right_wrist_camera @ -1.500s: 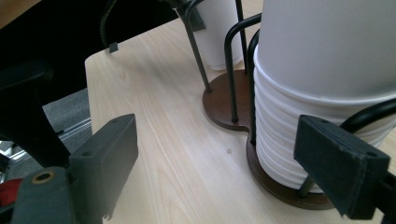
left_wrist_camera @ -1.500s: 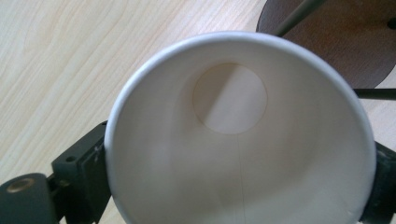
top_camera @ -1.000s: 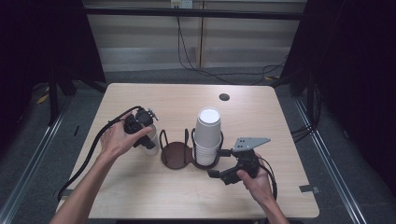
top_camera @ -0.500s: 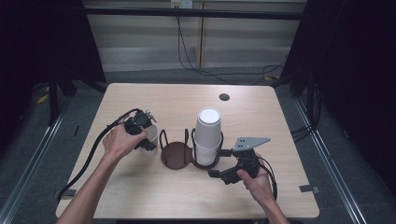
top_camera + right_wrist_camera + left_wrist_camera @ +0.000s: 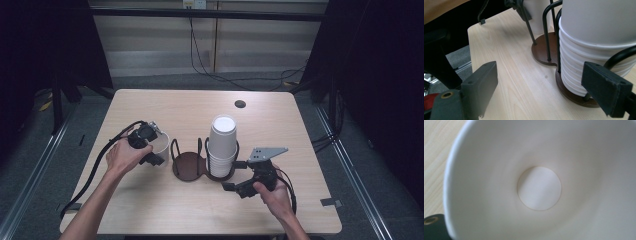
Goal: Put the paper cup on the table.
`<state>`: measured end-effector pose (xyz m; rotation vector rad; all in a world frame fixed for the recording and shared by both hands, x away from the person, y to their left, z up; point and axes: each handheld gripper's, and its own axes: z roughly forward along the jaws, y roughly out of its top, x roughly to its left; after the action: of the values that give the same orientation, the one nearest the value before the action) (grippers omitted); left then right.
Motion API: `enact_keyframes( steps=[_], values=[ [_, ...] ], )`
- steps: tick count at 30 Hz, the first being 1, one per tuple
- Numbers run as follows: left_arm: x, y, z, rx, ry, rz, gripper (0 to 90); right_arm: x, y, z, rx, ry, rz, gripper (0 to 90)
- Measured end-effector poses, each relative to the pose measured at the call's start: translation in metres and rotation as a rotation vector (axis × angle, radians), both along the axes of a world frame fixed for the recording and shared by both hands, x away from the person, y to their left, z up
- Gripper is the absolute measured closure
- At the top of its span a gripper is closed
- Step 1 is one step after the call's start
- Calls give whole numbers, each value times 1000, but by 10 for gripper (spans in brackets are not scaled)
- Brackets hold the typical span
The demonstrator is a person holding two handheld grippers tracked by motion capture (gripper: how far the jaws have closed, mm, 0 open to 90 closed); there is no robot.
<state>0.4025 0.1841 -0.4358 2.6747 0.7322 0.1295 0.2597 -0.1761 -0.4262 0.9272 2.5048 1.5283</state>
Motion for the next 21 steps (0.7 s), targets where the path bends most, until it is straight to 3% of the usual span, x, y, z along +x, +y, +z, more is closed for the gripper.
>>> enact_keyframes(
  steps=[6, 8, 12, 15, 21],
  values=[
    [-8, 10, -3, -36, 0, -15, 105, 0, 1, 0, -2, 0, 1, 142],
    [-13, 15, -2, -66, -43, -29, 154, 0, 1, 0, -3, 0, 1, 142],
    [-16, 22, -6, -61, -25, -28, 156, 0, 0, 0, -3, 1, -3, 142],
    [-21, 32, -10, -74, -10, -8, 157, 0, 0, 0, 0, 3, -2, 142],
    [-31, 45, -8, -144, -47, 19, 179, 0, -1, 0, 0, 4, -6, 142]
  ],
)
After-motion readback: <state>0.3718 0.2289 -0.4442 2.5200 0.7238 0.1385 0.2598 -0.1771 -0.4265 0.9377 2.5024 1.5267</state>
